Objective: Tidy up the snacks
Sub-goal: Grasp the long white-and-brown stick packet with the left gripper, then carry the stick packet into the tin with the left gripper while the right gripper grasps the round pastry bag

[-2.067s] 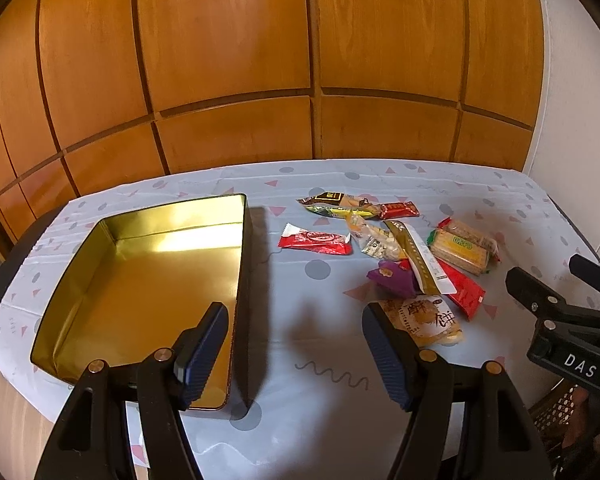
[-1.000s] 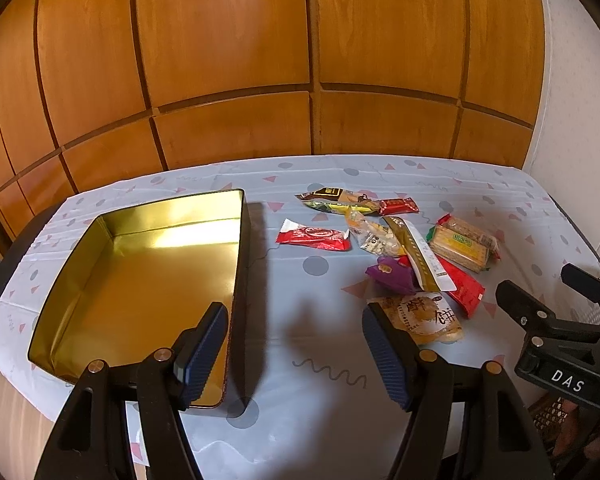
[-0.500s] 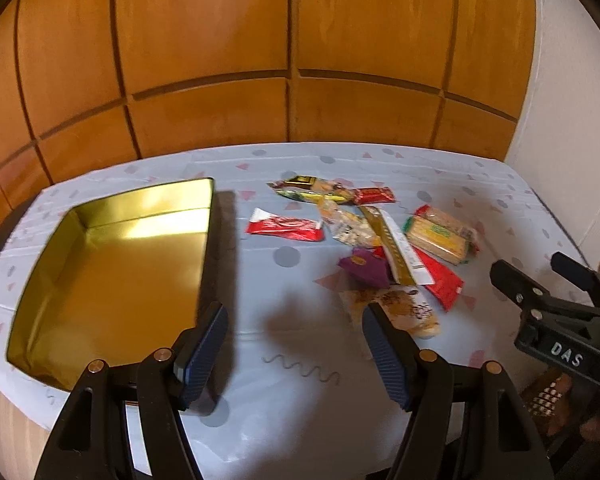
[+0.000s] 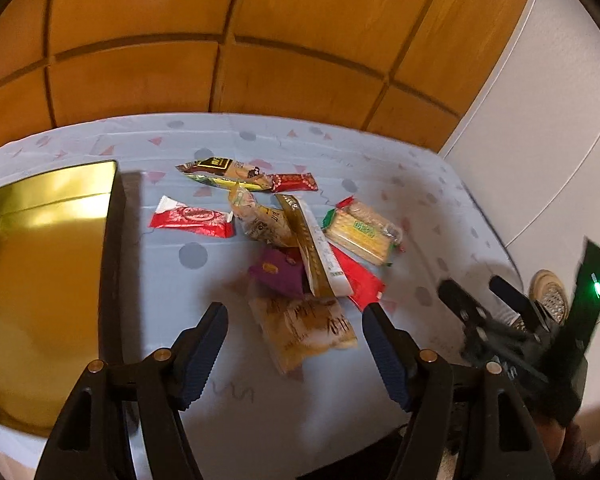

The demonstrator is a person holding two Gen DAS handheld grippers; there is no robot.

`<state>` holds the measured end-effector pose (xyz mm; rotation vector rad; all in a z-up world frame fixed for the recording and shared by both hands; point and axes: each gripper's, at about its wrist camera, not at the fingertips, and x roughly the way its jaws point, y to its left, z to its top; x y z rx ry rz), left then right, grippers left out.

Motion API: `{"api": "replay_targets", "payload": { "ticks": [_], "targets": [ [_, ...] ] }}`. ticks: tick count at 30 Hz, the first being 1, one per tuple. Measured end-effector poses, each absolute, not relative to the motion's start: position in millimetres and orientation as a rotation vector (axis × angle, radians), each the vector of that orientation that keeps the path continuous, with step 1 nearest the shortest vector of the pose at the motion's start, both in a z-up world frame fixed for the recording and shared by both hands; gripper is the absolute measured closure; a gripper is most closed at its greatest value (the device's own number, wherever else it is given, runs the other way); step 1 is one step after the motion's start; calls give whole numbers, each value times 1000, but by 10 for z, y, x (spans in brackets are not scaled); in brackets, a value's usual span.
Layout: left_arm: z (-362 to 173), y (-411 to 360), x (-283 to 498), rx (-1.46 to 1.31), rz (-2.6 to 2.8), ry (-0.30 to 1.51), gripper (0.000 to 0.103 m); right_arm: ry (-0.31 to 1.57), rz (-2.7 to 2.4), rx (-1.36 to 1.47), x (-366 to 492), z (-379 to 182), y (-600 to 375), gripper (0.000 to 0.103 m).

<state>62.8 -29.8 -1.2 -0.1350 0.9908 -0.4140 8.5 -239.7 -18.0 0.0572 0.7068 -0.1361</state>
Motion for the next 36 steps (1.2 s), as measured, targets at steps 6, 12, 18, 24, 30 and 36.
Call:
{"api": "replay_targets", "payload": {
  "ticks": [6,12,18,24,30,36],
  "targets": [
    [-100,-634,1072,-72,-421,1069,58,718,-148,55,100,-236,-2497,0],
    [-336,-1076,1502,-10,-489,1123,59,721,-135,18,119,-274,-2499,0],
    [-694,-1323,1893,66,-443,1212,59,739,-99,-12,139,-347,-2496,0],
    [-948,-1444,2031,140,-435,1216,69,769,-75,4,180,-433,-2507,0],
    [-703,-1219,1893,74,-490,1116,81,787,-58,8,166,-491,-2503,0],
    [-242,-834,1650,-42,-528,1006,81,825,-21,64,194,-528,-2497,0]
  ]
}}
